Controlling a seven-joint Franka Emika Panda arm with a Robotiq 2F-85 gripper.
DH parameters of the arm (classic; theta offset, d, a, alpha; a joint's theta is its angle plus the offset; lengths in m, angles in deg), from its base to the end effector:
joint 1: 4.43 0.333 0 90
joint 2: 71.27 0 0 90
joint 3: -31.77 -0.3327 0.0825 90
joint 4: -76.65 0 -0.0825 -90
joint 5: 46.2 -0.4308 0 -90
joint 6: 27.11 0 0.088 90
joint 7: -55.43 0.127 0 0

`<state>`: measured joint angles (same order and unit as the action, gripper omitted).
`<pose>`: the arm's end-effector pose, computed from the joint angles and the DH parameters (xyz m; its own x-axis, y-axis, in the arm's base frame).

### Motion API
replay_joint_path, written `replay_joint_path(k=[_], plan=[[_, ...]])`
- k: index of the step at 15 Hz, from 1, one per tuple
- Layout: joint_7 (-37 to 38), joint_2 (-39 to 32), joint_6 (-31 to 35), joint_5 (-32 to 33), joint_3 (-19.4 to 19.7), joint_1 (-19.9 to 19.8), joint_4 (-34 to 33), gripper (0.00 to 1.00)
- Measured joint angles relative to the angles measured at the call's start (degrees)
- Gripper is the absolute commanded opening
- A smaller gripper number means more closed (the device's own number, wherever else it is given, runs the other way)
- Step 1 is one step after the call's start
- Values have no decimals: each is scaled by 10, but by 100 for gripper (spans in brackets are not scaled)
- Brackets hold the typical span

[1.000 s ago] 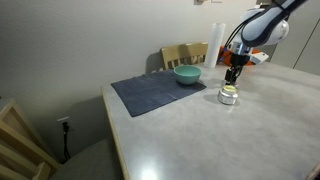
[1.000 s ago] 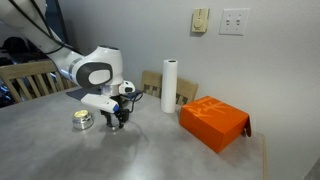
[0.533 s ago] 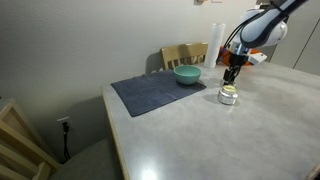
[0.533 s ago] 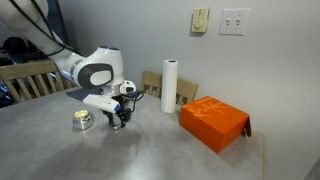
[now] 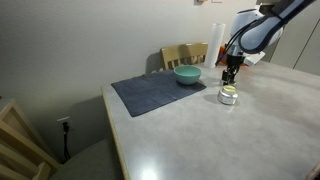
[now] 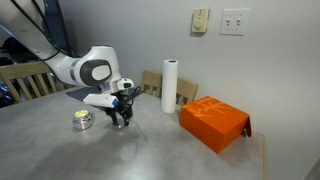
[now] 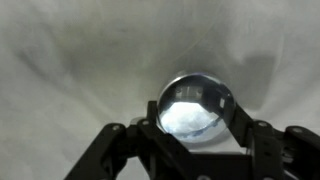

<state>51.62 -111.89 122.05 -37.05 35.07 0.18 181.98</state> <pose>0.6836 0.0180 0.0998 0.9703 0.2392 0.0371 0.2327 -0.9640 0.1288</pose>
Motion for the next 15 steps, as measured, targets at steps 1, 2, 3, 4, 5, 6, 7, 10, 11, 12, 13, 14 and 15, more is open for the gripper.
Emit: replay_joint_path(k=[1,2,3,4,5,6,7,10,11,12,13,14,15], plan=[[7,-1,0,4,5,5,-2,44],[8,-3,0,4,6,5,-6,44],[8,-5,0,4,7,2,-10,44],[8,-6,0,4,6,-2,-13,44],[6,-5,2,2,5,-7,-16,44],[2,-5,5,0,2,-14,-18,44],[-3,-5,11,-3,-3,-21,-19,44],[-28,-5,23,-20,-24,-49,-23,44],[-37,-5,23,-26,-31,-58,-25,44],[-46,-5,23,-32,-37,-65,-27,44],[-54,-5,23,-37,-43,-71,-29,44],[-59,-5,22,-41,-47,-75,-31,44],[-62,-5,21,-43,-49,-78,-32,44]])
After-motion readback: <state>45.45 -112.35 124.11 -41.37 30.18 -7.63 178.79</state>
